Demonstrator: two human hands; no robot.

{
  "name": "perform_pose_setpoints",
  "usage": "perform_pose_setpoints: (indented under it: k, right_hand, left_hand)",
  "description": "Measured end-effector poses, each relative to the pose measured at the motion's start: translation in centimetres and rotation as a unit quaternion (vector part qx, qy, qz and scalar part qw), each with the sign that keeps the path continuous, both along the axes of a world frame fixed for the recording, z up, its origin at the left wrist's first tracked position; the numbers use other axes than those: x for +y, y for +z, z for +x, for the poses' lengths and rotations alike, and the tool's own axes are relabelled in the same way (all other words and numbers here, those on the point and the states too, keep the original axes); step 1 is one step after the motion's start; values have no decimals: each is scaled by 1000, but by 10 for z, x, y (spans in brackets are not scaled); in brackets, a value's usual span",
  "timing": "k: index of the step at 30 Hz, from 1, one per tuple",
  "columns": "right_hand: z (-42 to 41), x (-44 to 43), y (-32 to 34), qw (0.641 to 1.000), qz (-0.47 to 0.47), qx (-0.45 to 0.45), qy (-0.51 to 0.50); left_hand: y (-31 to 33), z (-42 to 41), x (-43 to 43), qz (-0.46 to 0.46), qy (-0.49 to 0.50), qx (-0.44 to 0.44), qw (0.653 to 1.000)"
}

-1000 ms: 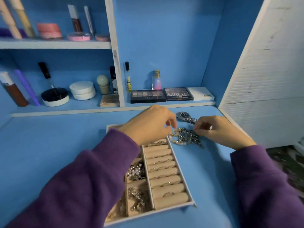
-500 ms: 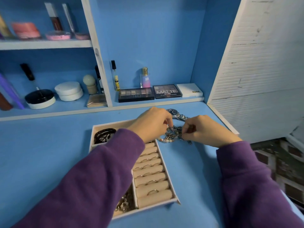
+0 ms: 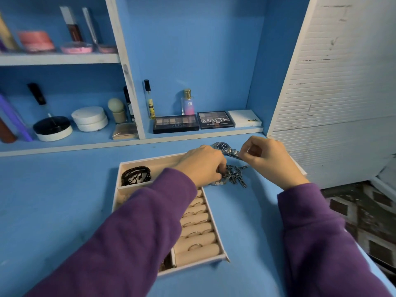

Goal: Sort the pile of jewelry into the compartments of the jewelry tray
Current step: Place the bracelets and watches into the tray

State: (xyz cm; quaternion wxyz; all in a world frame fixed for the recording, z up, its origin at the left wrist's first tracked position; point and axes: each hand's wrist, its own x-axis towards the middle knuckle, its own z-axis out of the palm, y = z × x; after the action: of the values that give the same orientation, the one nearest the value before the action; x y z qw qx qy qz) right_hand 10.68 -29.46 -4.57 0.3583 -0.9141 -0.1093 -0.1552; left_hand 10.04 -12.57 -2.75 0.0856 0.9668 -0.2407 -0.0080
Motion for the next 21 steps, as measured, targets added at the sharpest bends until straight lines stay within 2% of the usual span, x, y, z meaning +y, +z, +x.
perform_pose_setpoints:
  k: [2,4,8,11,17,19,21]
  right_hand:
    - [1,0,-1,1000,2,-1,-13]
    - [1,0,-1,1000,11,-7,-27]
    - [2,0,0,998,27,-12,-53]
    - [4,0,-2,999,25,34,-34]
    - [-2,9,-4,980,9,166,110]
    - [-2,15,-8,982,1,149,114]
    - [0,20,-11,991,1,96,89]
  left_hand:
    - [0,0,-2,6,-2,-13,1000]
    - [3,2,-1,-28,5,-14,999]
    - [23,6,2,-207,24,-4,978]
    - [48,7,0,-330,34,5,943]
    - [100,9,1,-526,36,11,850]
    - [114,9,2,-570,28,12,821]
    - [126,6,5,-600,23,13,800]
